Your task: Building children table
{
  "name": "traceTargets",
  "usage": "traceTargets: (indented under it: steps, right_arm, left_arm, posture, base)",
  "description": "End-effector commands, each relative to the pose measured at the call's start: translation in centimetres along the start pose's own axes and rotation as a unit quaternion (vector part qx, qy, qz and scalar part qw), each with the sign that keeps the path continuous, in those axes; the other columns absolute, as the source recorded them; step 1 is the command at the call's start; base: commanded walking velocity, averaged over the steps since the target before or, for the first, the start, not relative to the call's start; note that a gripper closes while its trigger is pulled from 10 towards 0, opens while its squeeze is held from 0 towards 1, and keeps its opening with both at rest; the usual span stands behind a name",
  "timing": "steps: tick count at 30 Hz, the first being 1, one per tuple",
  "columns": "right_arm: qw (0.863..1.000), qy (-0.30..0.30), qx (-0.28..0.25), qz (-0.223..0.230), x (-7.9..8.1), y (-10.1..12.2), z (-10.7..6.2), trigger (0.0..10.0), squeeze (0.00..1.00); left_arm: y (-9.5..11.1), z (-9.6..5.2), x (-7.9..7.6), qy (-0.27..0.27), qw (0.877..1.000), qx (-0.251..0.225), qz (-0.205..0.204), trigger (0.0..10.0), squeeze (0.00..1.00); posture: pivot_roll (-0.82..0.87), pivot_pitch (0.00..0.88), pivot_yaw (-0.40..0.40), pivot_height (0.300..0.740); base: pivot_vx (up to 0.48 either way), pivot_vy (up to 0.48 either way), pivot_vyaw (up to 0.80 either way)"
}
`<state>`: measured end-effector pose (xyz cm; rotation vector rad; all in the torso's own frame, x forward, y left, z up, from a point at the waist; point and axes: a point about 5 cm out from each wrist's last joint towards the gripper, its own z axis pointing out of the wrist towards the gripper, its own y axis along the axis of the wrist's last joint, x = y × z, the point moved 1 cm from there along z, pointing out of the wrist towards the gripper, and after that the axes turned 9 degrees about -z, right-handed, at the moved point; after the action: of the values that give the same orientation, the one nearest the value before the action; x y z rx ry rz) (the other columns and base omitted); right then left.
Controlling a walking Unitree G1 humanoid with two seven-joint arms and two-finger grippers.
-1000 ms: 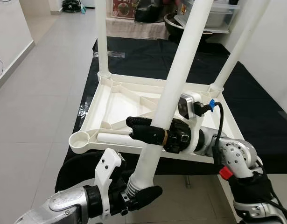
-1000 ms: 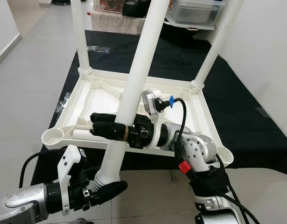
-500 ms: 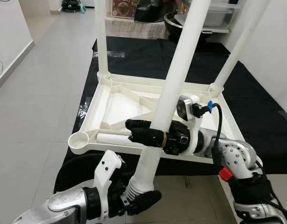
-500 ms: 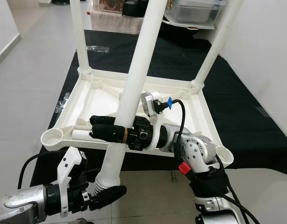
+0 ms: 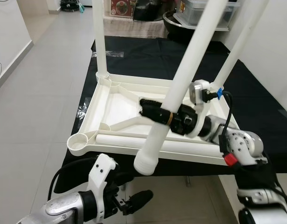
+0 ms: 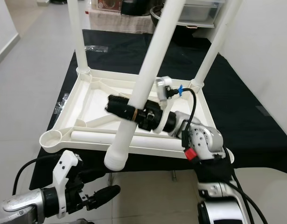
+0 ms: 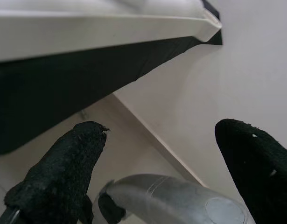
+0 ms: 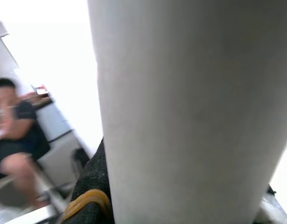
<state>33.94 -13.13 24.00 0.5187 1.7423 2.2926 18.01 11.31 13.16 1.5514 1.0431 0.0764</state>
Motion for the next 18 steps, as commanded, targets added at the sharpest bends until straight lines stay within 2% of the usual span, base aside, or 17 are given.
traceTargets:
  steps: [1,2,3,5,6,7,8,9,10,12,18]
  right_arm:
    - [0.998,-0.052,-0.016,-0.024,-1.3,1.0,-0.5,10.0,0.00]
    - [0.991,-0.120,-0.031,-0.045,-2.7,1.7,-0.5,10.0,0.00]
    - [0.991,-0.120,-0.031,-0.045,-2.7,1.7,-0.5,10.0,0.00]
    - [0.964,-0.249,-0.056,-0.076,-5.1,2.8,-0.9,10.0,0.00]
    - [0.964,-0.249,-0.056,-0.076,-5.1,2.8,-0.9,10.0,0.00]
    - [0.951,-0.292,-0.059,-0.083,-5.9,2.8,-1.1,10.0,0.00]
    - [0.951,-0.292,-0.059,-0.083,-5.9,2.8,-1.1,10.0,0.00]
    - [0.934,-0.337,-0.049,-0.105,-6.6,2.6,-1.3,10.0,0.00]
    - [0.928,-0.356,-0.039,-0.103,-7.0,2.1,-1.4,10.0,0.00]
    - [0.925,-0.364,-0.024,-0.103,-7.2,1.5,-1.4,10.0,0.00]
    - [0.930,-0.359,0.013,-0.078,-7.5,-0.4,-1.1,10.0,0.00]
  left_arm:
    - [-0.5,0.0,0.0,0.005,1.000,0.010,0.005,10.0,0.00]
    - [-0.9,0.1,-0.2,0.005,1.000,0.010,0.005,10.0,0.00]
    - [-0.9,0.1,-0.2,0.005,1.000,0.010,0.005,10.0,0.00]
    - [-1.1,0.3,-1.0,-0.002,1.000,0.002,0.005,10.0,0.00]
    - [-1.1,0.3,-1.0,-0.002,1.000,0.002,0.005,10.0,0.00]
    - [-1.1,0.5,-1.3,-0.005,1.000,-0.002,0.005,10.0,0.00]
    - [-1.1,0.5,-1.3,-0.005,1.000,-0.002,0.005,10.0,0.00]
    - [-1.0,0.8,-1.6,-0.006,1.000,-0.007,0.010,10.0,0.00]
    - [-1.0,1.1,-1.9,-0.008,1.000,-0.011,0.009,10.0,0.00]
    - [-1.0,1.3,-2.1,-0.009,1.000,-0.014,0.010,10.0,0.00]
    - [-1.5,1.2,-2.4,-0.006,1.000,-0.012,0.009,10.0,0.00]
  posture:
    - [0.13,0.082,-0.102,0.740]
    - [0.13,0.082,-0.102,0.740]
    - [0.13,0.082,-0.102,0.740]
    - [0.13,0.090,-0.105,0.740]
    - [0.13,0.090,-0.105,0.740]
    - [0.13,0.090,-0.105,0.740]
    - [0.13,0.090,-0.105,0.740]
    - [0.13,0.098,-0.108,0.740]
    - [0.13,0.105,-0.108,0.740]
    - [0.13,0.105,-0.108,0.740]
    - [0.13,0.122,-0.110,0.740]
  base:
    - [0.000,0.000,0.00]
    - [0.000,0.000,0.00]
    - [0.000,0.000,0.00]
    - [0.000,0.000,0.00]
    - [0.000,0.000,0.00]
    - [0.000,0.000,0.00]
    - [0.000,0.000,0.00]
    - [0.000,0.000,0.00]
    - [0.000,0.000,0.00]
    - [0.000,0.000,0.00]
    - [0.000,0.000,0.00]
